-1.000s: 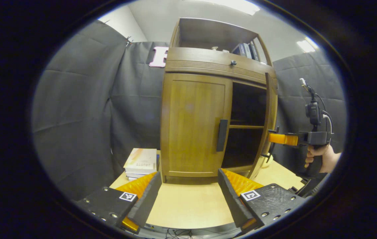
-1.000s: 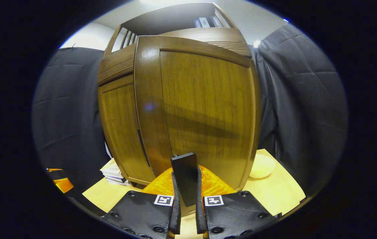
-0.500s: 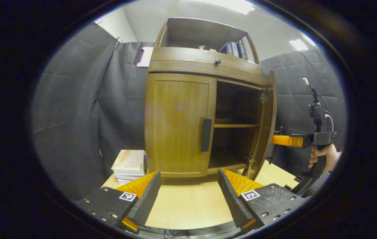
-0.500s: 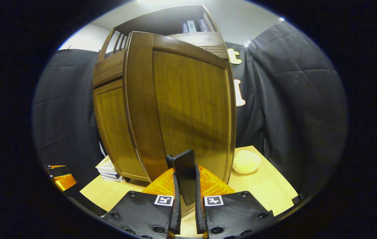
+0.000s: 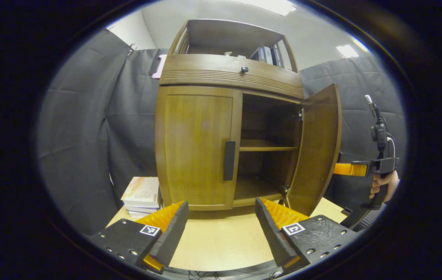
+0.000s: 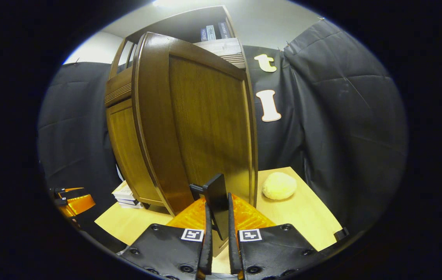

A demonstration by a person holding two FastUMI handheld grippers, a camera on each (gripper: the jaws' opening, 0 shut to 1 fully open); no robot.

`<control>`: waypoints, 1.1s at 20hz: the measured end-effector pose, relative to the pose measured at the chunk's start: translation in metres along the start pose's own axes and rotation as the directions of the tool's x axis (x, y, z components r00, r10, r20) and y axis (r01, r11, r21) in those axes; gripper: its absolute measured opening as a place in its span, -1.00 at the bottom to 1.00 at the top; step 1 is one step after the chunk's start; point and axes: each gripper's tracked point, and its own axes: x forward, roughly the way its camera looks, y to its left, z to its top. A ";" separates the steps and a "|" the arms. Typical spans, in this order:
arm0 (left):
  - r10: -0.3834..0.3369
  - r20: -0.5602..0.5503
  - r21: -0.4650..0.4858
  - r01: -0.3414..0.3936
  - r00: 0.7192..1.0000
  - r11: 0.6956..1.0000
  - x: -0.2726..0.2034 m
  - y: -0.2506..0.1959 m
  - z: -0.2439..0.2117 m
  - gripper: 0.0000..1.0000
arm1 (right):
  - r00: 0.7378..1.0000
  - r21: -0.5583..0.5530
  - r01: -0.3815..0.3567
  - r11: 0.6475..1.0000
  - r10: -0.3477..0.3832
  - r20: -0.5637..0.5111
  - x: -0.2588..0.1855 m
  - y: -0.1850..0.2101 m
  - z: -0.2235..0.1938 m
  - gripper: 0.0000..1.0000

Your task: Open the right door of the double-door shoe cabinet with the right hand, and open the left door with the left hand.

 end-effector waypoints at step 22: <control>0.215 -0.002 -0.029 -0.215 0.977 0.976 0.014 -0.042 0.007 0.97 | 0.959 -0.065 -0.283 0.957 0.280 -0.043 0.001 -0.111 -0.003 -0.73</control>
